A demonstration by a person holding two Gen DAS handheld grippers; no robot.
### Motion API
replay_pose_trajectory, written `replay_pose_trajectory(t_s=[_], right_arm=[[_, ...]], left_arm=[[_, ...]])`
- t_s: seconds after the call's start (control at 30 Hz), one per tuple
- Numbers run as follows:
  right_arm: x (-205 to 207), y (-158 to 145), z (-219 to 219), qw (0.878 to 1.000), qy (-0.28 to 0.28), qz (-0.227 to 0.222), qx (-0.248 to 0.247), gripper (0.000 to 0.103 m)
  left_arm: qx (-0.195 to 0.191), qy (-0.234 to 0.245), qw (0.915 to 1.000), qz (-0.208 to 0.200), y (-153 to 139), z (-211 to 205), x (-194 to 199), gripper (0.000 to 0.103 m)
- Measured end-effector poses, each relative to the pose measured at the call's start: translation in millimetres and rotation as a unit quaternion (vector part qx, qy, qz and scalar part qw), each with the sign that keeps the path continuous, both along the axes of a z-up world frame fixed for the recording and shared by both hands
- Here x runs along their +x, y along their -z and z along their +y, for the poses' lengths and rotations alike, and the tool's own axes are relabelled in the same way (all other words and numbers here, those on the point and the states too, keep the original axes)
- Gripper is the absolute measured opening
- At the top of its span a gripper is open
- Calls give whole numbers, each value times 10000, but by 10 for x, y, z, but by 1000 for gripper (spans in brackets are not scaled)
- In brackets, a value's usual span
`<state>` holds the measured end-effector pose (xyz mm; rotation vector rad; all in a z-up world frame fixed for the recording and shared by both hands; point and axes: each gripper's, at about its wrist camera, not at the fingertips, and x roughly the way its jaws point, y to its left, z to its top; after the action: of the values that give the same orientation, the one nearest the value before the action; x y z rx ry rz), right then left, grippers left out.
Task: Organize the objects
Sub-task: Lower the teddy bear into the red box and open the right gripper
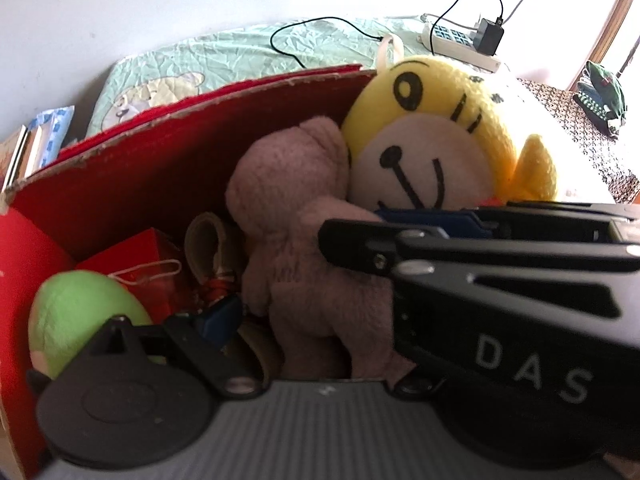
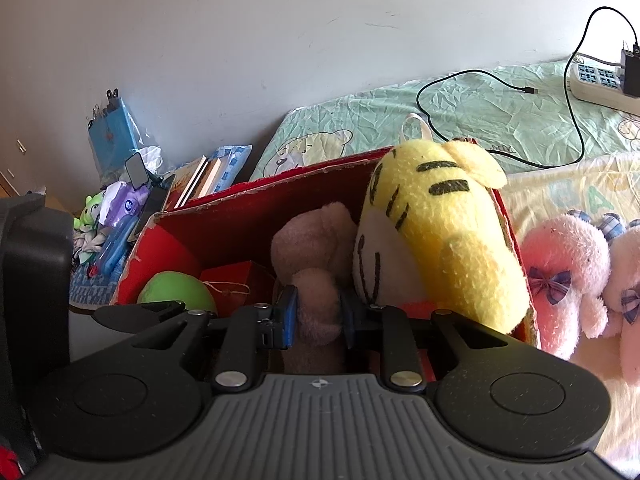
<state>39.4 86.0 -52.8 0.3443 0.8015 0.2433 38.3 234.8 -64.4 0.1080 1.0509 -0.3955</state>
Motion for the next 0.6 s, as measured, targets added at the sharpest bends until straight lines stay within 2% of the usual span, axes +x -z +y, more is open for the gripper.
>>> replay_pose_trajectory(t_s=[0.6], right_arm=[[-154,31,-102,9991,248,-28,354,24]], left_arm=[[160,6,9998,-89,16,-52,-51,89]])
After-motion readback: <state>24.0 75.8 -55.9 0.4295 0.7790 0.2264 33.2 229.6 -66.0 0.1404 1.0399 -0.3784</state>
